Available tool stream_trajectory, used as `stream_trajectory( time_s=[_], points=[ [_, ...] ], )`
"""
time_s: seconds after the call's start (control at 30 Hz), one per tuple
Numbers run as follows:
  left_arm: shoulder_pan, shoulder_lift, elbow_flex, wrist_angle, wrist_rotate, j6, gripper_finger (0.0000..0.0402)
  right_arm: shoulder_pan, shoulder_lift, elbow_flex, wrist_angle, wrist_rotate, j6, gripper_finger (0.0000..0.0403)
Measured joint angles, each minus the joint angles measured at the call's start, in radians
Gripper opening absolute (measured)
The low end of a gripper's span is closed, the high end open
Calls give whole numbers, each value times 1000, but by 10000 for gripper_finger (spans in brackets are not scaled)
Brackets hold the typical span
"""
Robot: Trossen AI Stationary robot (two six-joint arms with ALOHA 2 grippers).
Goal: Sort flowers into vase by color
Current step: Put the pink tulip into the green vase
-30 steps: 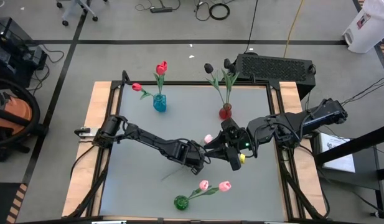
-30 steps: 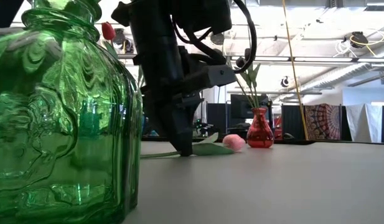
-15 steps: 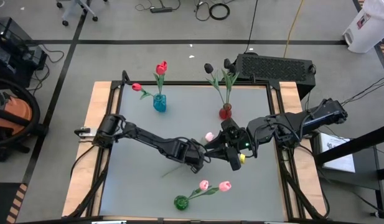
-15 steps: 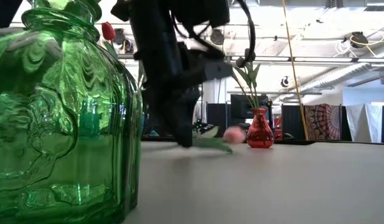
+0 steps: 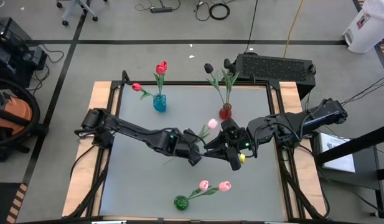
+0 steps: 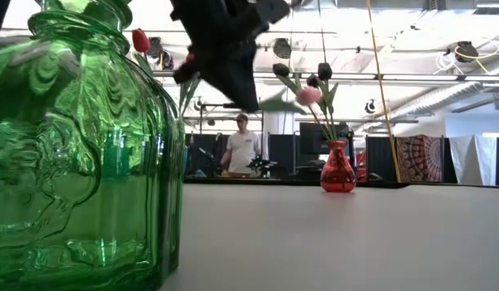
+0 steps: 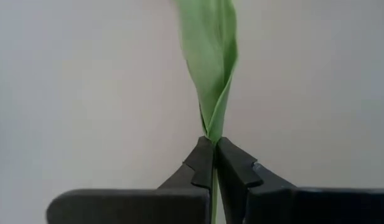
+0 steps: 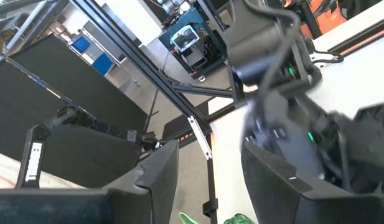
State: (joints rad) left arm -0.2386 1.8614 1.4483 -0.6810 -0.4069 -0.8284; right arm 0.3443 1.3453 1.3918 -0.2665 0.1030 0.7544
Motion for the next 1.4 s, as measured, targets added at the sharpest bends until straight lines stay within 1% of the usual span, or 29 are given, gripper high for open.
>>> stream_trajectory(
  time_s=[0.2,0.4,0.57,0.83,1.03,1.17,1.33,1.4],
  points=[
    [-3,-79,0,-43,-74,1,13,0,0,0,0,0,0,167],
    [-11,-166,0,-143,-151,0,13,0,0,0,0,0,0,167],
    [-25,-253,0,-190,-211,5,13,0,0,0,0,0,0,167],
    [-79,-416,0,-209,-272,33,13,0,0,0,0,0,0,167],
    [-139,-540,0,-277,-348,37,13,0,0,0,0,0,0,167],
    [-181,-619,0,-282,-360,108,13,0,0,0,0,0,0,167],
    [-238,-719,0,-282,-359,260,13,0,0,0,0,0,0,167],
    [-258,-763,0,-281,-342,327,13,0,0,0,0,0,0,167]
  ],
)
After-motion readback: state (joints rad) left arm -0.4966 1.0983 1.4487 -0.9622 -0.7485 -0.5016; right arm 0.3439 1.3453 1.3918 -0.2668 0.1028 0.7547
